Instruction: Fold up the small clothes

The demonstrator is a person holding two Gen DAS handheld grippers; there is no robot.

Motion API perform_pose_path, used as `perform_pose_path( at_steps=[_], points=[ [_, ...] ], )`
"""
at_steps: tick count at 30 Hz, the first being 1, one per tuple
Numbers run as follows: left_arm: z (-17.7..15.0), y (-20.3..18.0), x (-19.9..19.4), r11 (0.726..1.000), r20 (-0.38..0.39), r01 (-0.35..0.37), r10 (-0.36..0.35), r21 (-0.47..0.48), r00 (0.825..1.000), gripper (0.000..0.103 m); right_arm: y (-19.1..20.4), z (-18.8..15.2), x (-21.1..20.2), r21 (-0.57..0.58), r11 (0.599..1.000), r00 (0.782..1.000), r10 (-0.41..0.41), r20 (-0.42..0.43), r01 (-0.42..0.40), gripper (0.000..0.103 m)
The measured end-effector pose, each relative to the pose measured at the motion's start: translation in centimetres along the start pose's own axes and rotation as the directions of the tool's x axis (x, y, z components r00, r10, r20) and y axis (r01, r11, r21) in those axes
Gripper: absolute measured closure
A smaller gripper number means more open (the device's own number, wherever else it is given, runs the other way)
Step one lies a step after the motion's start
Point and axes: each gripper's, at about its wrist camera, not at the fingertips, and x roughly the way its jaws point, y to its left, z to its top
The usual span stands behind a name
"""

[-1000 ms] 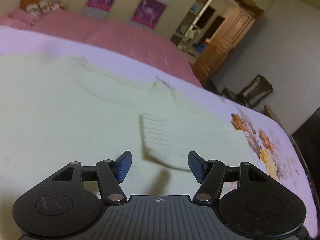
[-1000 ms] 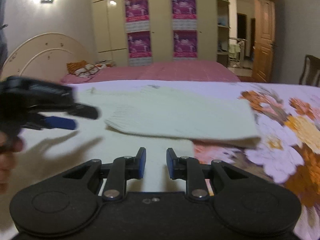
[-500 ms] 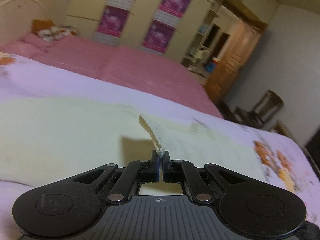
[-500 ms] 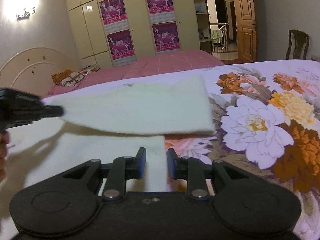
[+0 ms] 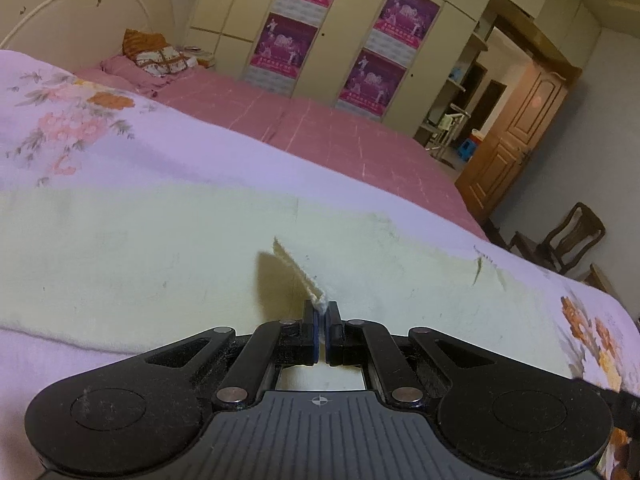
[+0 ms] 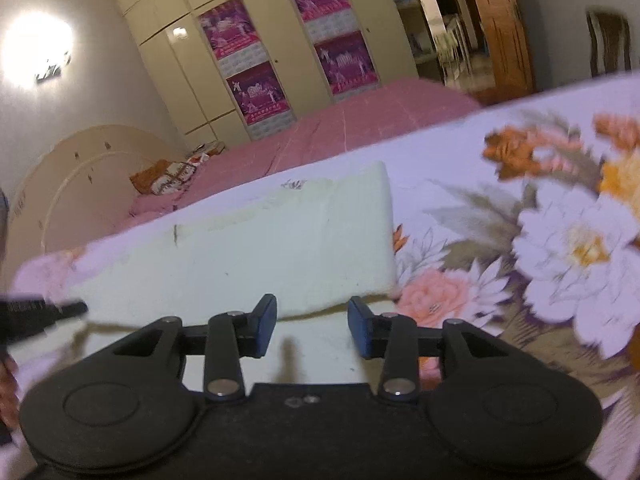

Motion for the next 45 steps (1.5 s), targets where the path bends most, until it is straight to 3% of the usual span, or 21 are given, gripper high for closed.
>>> perform_pose_path(
  at_steps=[4,8,15,18,19,20,23,25,31,32,34,35,36,39,43,45],
  points=[
    [-1.0,0.9,-0.1,1.0,-0.013,-0.003,0.002,-0.015,1.0,0.1,-1.3,0.1,1.0,0.083,0.997,1.0,-0.004,-0.022,0.006,0.063],
    [-1.8,1.4,0.3,1.0,-0.024,-0.004,0.004,-0.024,1.0,0.1,-2.8,0.1,1.5,0.18,0.984,0.999,0.013,-0.03,-0.008,0.07],
    [-2.1,1.5,0.7,0.999,-0.024,-0.008,0.007,-0.036,1.0,0.1,-3.5,0.5,1.8,0.242,0.97,0.999,0.025,-0.025,-0.019,0.074],
    [-2.0,1.5,0.9,0.999,-0.026,-0.009,0.008,-0.036,1.0,0.1,-4.1,0.6,2.0,0.281,0.959,0.999,0.031,-0.024,-0.023,0.082],
    [-2.0,1.5,0.8,0.999,-0.025,-0.006,0.005,-0.037,1.0,0.1,-4.3,0.7,2.0,0.283,0.959,0.999,0.028,-0.024,-0.02,0.094],
    [-2.0,1.4,0.7,0.999,-0.018,-0.003,0.002,-0.038,1.0,0.1,-4.5,0.6,2.0,0.28,0.96,1.0,0.021,-0.021,-0.014,0.1],
    [-2.0,1.2,0.1,1.0,0.01,0.002,-0.002,-0.027,1.0,0.1,-4.3,0.7,1.5,0.248,0.969,1.0,0.011,-0.004,-0.009,0.1],
    [-2.2,1.1,0.7,1.0,-0.02,-0.022,0.022,-0.017,1.0,0.1,-4.1,0.7,1.2,0.225,0.974,1.0,0.008,0.002,-0.009,0.1],
    [-2.3,1.1,0.4,0.999,-0.015,-0.041,0.041,0.005,0.999,0.1,-4.4,0.8,1.5,0.226,0.974,0.999,0.002,-0.04,0.007,0.098],
    [-2.3,1.0,-0.1,0.998,-0.007,-0.061,0.061,0.016,0.998,0.092,-4.4,0.8,1.1,0.22,0.976,0.999,0.004,-0.035,0.004,0.092],
    [-2.4,1.1,-2.1,0.992,0.07,-0.119,0.116,0.041,0.991,0.067,-4.2,1.0,-0.3,0.18,0.984,1.0,0.004,-0.003,-0.004,0.087],
    [-2.4,1.0,-2.8,0.986,0.111,-0.157,0.15,0.052,0.982,0.045,-4.0,1.1,-1.0,0.145,0.989,1.0,0.0,0.021,-0.003,0.087],
    [-2.2,0.8,-3.3,0.984,0.141,-0.169,0.159,0.062,0.977,0.044,-3.8,1.3,-1.6,0.112,0.994,0.999,-0.006,0.041,0.001,0.087],
    [-1.7,-1.3,-2.6,0.987,0.145,-0.12,0.104,0.108,0.984,0.044,-2.9,2.2,-0.8,0.047,0.999,0.999,-0.023,0.039,0.021,0.087],
    [-2.1,-5.6,0.4,0.971,0.085,-0.066,0.047,0.228,0.995,0.044,0.4,2.5,2.5,-0.087,0.996,1.0,-0.018,-0.006,0.017,0.086],
    [-2.6,-6.1,1.9,0.966,0.051,-0.07,0.059,0.248,0.997,0.044,1.9,2.1,4.0,-0.188,0.982,0.999,-0.022,-0.036,0.015,0.085]
  ],
)
